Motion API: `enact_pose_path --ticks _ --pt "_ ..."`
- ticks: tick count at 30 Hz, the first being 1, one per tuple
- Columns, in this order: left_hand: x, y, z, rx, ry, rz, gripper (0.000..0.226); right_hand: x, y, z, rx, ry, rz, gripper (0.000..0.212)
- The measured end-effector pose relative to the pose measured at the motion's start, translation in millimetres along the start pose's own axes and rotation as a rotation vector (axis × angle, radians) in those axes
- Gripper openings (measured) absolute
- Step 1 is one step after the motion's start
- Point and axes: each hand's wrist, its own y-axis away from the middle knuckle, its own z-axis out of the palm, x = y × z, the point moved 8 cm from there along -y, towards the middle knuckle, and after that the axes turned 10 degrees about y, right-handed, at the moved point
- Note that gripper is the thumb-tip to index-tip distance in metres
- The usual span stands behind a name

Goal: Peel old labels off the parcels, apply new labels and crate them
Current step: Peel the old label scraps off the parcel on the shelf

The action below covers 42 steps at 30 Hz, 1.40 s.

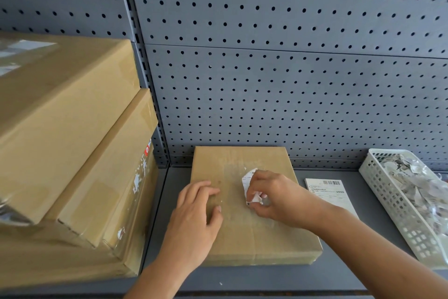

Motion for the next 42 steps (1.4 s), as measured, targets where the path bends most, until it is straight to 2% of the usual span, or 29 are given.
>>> enact_pose_path --ticks 7,11,15,25,29,32,37,42 --pt "-1 1 -1 -0.001 0.006 -0.007 0.03 3 -8 3 -0.053 -0.024 0.016 0.008" --pt "1 0 0 0.001 0.005 -0.004 0.03 8 -5 -1 -0.055 -0.117 0.047 0.005" --pt "0 1 -1 0.003 -0.003 -0.002 0.03 7 -8 1 -0.102 -0.102 0.031 0.011" --pt "-1 0 1 0.003 0.002 0.006 0.031 11 -6 3 0.005 -0.115 0.035 0.005" --pt "-1 0 0 0.005 -0.001 0.009 0.03 11 -4 -2 -0.022 -0.159 0.028 0.007" --pt "-2 -1 1 0.005 -0.005 0.01 0.03 8 -4 -1 -0.058 -0.107 0.009 0.009" --pt "-3 -1 0 0.005 -0.002 0.01 0.03 3 -8 4 -0.009 0.042 -0.024 0.005" --pt "-2 0 1 0.0 0.005 0.009 0.029 5 -3 -2 0.001 -0.007 -0.017 0.006"
